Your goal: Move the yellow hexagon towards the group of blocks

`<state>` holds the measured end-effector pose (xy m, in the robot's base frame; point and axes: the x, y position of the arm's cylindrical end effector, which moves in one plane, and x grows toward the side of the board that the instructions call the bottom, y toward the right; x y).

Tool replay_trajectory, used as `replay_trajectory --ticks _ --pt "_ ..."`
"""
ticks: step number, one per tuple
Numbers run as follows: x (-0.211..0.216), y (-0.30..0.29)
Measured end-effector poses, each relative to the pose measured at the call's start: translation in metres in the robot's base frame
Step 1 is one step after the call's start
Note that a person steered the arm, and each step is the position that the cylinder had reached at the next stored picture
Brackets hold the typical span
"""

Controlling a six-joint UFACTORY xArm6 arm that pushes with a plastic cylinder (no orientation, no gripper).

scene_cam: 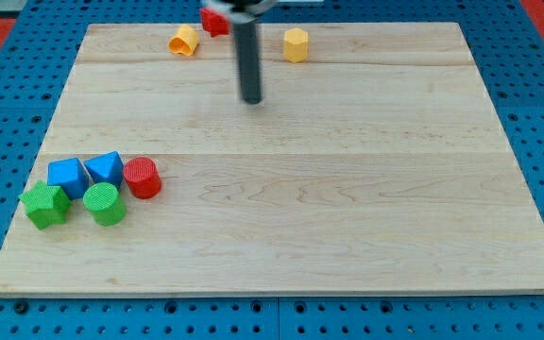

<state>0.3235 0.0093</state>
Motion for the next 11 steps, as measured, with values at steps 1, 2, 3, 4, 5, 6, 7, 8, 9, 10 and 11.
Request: replay_trajectory --ticks 1,2,3,4,5,6,7,8,9,10,11 --pt "-0.046 0.099" --pt "-0.129 0.152" --pt "-0.132 0.147" --pt "-0.132 0.101" --pt "-0.130 0.028" --pt "-0.114 0.062" --pt "-0.082 0.066" --pt "-0.084 -0.003" --pt "-0.129 0.014" --pt "-0.101 -0.051" --pt "-0.052 -0.083"
